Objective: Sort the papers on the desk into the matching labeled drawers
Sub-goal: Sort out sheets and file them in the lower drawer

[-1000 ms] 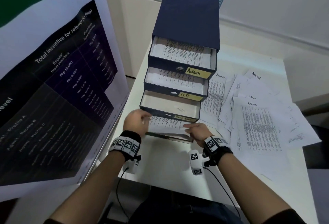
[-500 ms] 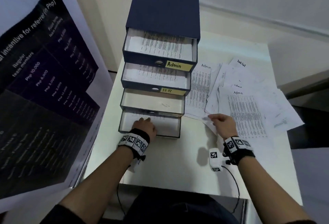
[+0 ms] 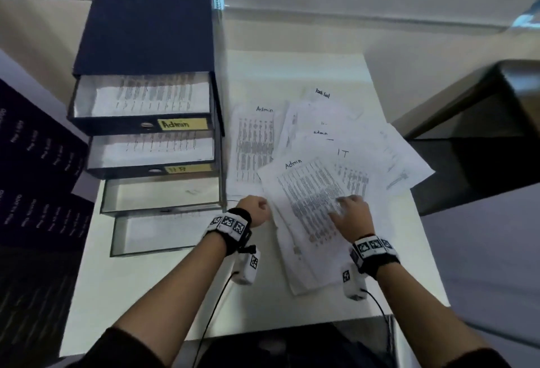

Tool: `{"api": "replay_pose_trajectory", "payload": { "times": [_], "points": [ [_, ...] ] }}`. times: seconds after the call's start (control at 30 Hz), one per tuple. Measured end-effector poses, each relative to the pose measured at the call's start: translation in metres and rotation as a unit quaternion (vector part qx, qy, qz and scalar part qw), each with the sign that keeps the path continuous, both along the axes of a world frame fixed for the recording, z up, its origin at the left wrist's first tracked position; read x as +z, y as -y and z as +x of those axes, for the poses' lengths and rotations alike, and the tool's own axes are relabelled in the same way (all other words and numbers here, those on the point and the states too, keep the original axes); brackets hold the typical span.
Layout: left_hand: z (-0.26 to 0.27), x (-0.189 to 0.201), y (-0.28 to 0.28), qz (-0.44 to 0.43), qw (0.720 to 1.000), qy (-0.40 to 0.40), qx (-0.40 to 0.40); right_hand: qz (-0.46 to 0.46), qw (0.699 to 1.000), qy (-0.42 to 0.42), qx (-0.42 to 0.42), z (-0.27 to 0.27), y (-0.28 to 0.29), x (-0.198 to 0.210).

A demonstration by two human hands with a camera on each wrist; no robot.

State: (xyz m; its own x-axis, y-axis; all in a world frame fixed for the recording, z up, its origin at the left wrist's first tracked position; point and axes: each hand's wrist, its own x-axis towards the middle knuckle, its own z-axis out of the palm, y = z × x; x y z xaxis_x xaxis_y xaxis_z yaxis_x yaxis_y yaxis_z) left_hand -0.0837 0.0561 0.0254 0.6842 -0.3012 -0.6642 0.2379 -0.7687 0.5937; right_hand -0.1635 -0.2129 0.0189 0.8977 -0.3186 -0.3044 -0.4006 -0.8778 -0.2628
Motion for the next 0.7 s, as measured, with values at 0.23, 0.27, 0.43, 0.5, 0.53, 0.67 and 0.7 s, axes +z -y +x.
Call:
{"api": "replay_pose_trajectory", "payload": {
  "times": [0.23, 0.27, 0.43, 0.5, 0.53, 0.67, 0.7],
  "points": [
    [-0.018, -0.032, 0.060, -0.059, 0.951, 0.012, 0.304, 0.121, 0.990, -0.049, -0.054, 0.021, 0.039, -0.017],
    [-0.019, -0.034, 0.065, -0.070, 0.944, 0.016, 0.323, 0.148, 0.986, -0.049, -0.066, 0.024, 0.044, -0.018],
    [-0.026, -0.022, 0.077, -0.045, 0.923, 0.056, 0.379, 0.214, 0.972, -0.038, -0.085, 0.027, 0.086, -0.018],
    [-0.025, -0.017, 0.081, -0.031, 0.918, 0.093, 0.384, 0.178, 0.979, -0.055, -0.081, 0.026, 0.106, -0.017],
    [-0.024, -0.016, 0.082, -0.021, 0.919, 0.116, 0.376, 0.167, 0.980, -0.055, -0.089, 0.026, 0.116, -0.016],
    [-0.019, -0.016, 0.086, 0.053, 0.922, 0.193, 0.333, 0.202, 0.966, 0.026, -0.160, 0.022, 0.152, -0.014],
    [-0.017, -0.013, 0.087, 0.062, 0.918, 0.192, 0.340, 0.232, 0.956, 0.039, -0.173, 0.021, 0.156, -0.013]
  ]
}}
